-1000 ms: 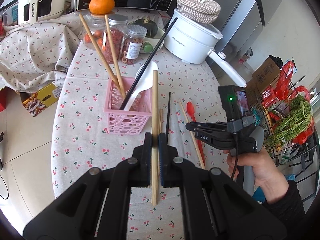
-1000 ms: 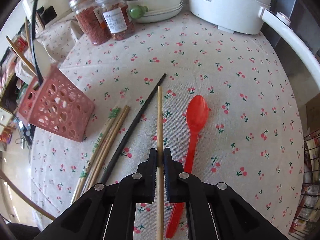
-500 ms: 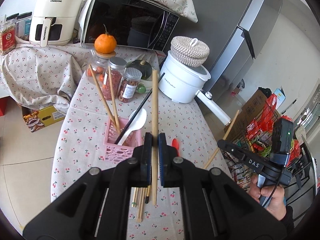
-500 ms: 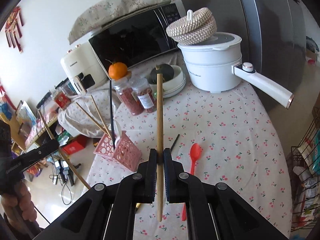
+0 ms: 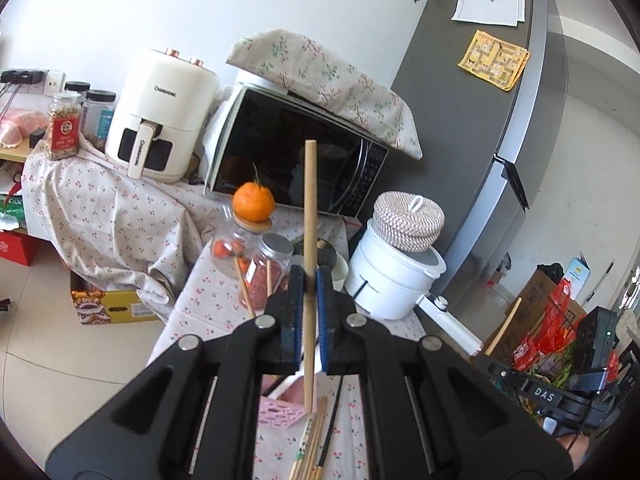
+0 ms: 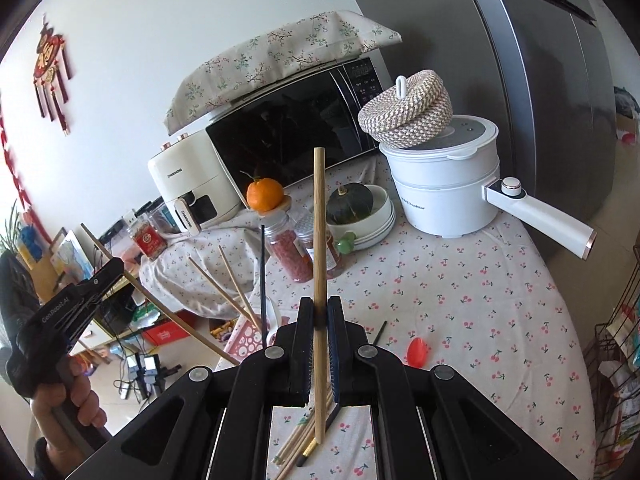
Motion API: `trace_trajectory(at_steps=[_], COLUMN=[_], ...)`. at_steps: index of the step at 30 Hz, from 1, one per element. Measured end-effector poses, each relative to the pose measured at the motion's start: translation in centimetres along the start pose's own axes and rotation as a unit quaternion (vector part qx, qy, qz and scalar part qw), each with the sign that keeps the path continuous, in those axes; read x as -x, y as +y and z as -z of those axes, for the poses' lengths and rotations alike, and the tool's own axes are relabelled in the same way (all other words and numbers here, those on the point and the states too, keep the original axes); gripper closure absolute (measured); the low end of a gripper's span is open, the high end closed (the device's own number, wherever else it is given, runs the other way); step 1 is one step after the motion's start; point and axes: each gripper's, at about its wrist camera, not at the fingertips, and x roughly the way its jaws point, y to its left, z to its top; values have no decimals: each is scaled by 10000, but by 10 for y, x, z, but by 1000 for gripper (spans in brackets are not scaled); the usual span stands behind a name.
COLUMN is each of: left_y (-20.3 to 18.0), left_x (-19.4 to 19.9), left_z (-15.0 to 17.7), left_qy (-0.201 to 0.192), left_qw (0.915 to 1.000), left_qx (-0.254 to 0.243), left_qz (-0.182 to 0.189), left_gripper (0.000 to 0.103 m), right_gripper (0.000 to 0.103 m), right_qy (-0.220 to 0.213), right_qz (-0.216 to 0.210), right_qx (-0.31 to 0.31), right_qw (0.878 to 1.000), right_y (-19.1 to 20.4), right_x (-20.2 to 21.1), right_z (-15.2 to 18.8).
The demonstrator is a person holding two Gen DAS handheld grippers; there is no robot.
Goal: Organize utensils
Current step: 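Drop the black chopstick into the pink basket with the left tool while the right tool carries the wooden chopstick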
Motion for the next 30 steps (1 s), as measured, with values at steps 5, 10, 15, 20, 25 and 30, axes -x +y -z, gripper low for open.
trace_trajectory(at_steps=[5,10,15,20,25,30], left_y=[14,20,21,31,30,31], left_x=[-28,-48,-70,-94,-101,-87], left_z=[7,15,24,32,37,29], left_qy=[-128,-114,223,751,1069,1249], left_qw=[9990,9982,9982,9964,9936,9916], left_qx=[-150,-256,-286,-7,78,180], left_qz=[-397,-524,-473,-386,-345,-299], left_gripper=[96,96,96,96,84,54], right_gripper=[97,97,97,97,97,97], right_qy=[-71,-72,-105,-174,-344,-561], right_qz=[-109,-122,-90,-149,-210,-174], right_qx=[8,10,19,-65,-90,-73], right_qw=[9999,9999,9999,9997,9991,9982], right_y=[2,-1,-3,-1,10,23], right_x=[-8,-21,-31,-35,-36,-37], right_z=[0,2,2,-1,-3,-6])
